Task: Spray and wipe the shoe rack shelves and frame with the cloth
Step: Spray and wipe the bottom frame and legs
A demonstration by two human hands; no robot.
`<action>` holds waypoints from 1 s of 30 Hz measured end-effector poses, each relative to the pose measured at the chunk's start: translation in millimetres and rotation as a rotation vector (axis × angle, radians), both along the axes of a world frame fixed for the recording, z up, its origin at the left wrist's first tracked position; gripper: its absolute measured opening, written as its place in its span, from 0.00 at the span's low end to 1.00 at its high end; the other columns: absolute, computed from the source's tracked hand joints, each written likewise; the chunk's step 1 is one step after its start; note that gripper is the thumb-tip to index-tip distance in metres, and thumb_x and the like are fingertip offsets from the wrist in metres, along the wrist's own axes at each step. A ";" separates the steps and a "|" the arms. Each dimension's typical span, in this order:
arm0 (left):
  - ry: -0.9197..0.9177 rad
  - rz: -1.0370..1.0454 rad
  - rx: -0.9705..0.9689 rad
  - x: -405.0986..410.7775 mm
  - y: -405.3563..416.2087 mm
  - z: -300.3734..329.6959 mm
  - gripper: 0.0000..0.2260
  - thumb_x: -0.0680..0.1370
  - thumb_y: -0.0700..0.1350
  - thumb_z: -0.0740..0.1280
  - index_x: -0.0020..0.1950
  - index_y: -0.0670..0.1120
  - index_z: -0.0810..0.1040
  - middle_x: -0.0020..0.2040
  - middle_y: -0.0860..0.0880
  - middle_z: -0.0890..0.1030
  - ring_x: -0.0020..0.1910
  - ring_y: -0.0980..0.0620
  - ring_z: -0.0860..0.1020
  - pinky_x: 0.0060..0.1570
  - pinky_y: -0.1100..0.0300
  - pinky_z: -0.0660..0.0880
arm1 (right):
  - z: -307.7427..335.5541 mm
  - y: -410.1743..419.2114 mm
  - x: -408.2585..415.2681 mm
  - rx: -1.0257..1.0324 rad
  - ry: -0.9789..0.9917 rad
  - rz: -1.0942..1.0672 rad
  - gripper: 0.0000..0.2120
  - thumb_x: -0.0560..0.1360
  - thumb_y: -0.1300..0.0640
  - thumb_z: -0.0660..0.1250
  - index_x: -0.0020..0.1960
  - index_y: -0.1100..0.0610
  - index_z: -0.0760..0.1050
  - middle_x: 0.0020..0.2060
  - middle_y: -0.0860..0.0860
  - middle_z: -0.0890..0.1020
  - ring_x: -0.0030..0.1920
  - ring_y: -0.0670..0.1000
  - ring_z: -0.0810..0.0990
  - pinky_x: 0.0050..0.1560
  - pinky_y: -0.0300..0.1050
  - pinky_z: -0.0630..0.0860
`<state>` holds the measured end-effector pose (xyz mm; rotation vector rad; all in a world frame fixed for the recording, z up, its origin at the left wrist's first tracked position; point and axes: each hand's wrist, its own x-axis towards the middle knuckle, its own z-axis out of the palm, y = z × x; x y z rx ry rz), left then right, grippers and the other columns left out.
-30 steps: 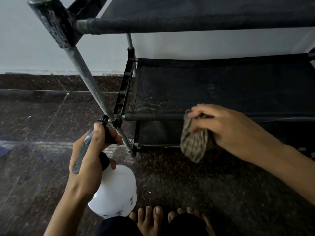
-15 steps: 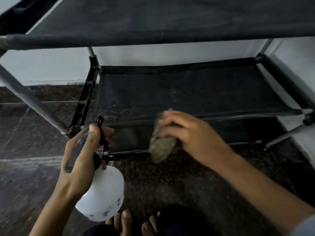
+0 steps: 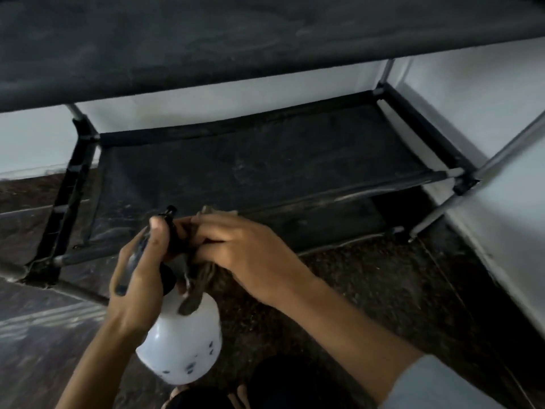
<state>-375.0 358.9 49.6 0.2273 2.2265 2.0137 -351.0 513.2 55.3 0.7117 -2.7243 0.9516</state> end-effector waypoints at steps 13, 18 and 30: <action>-0.129 0.034 0.090 0.4 16.5 3.0 0.29 0.62 0.79 0.62 0.37 0.54 0.81 0.46 0.46 0.84 0.39 0.47 0.79 0.24 0.60 0.75 | 3.8 169.3 44.8 -0.105 0.009 -0.475 0.22 0.61 0.82 0.65 0.45 0.61 0.83 0.47 0.48 0.79 0.60 0.48 0.75 0.69 0.38 0.65; -0.112 -0.167 -0.003 4.5 53.9 9.4 0.39 0.61 0.79 0.62 0.49 0.45 0.82 0.43 0.41 0.83 0.33 0.49 0.79 0.28 0.59 0.76 | 1.3 88.5 23.4 -0.083 -0.007 -0.257 0.16 0.67 0.73 0.64 0.49 0.60 0.83 0.54 0.54 0.81 0.64 0.52 0.74 0.69 0.47 0.66; -0.159 -0.160 0.063 -1.1 82.3 6.6 0.31 0.63 0.79 0.61 0.38 0.52 0.82 0.47 0.46 0.84 0.29 0.52 0.77 0.22 0.57 0.73 | -6.8 236.3 62.4 -0.249 0.099 -0.705 0.17 0.65 0.79 0.70 0.47 0.61 0.81 0.47 0.53 0.80 0.63 0.60 0.75 0.68 0.44 0.69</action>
